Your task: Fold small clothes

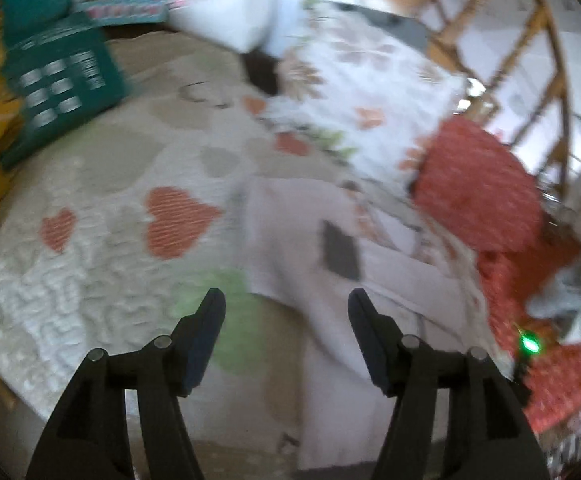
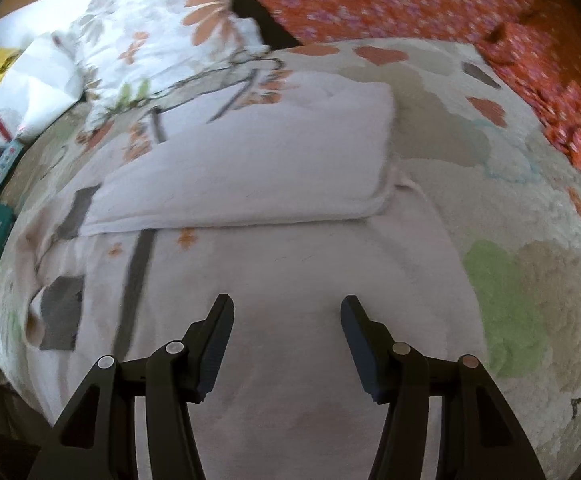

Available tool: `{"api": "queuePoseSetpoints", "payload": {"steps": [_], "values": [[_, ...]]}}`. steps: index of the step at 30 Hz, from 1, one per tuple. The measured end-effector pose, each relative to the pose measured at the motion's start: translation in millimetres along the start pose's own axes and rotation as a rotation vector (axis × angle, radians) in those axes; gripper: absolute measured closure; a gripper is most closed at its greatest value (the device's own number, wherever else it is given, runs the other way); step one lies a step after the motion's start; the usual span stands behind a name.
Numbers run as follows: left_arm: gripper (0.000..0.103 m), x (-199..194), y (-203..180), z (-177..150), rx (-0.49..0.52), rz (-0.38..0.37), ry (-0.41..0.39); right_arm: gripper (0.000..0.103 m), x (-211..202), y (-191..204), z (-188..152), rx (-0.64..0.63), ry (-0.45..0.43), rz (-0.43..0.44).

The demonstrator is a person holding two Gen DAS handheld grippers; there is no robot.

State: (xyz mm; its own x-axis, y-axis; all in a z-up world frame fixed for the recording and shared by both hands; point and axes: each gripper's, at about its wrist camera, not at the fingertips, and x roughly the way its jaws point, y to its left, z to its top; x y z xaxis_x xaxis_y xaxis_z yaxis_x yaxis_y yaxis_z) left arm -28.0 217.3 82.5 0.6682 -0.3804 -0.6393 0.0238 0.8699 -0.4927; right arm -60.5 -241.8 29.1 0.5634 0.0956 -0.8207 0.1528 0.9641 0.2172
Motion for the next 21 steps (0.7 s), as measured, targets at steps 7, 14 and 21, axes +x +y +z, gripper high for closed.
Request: {"api": "queuePoseSetpoints", "payload": {"steps": [7,14,21], "values": [[0.038,11,20,6,-0.086,0.064,0.016,0.043,-19,103,-13,-0.289,-0.041,0.227],[0.037,35,18,27,-0.069,0.166,0.033,0.043,7,213,-50,-0.615,-0.061,0.226],[0.037,44,35,49,-0.115,0.211,0.016,0.1,26,241,-37,-0.647,0.063,0.272]]}}
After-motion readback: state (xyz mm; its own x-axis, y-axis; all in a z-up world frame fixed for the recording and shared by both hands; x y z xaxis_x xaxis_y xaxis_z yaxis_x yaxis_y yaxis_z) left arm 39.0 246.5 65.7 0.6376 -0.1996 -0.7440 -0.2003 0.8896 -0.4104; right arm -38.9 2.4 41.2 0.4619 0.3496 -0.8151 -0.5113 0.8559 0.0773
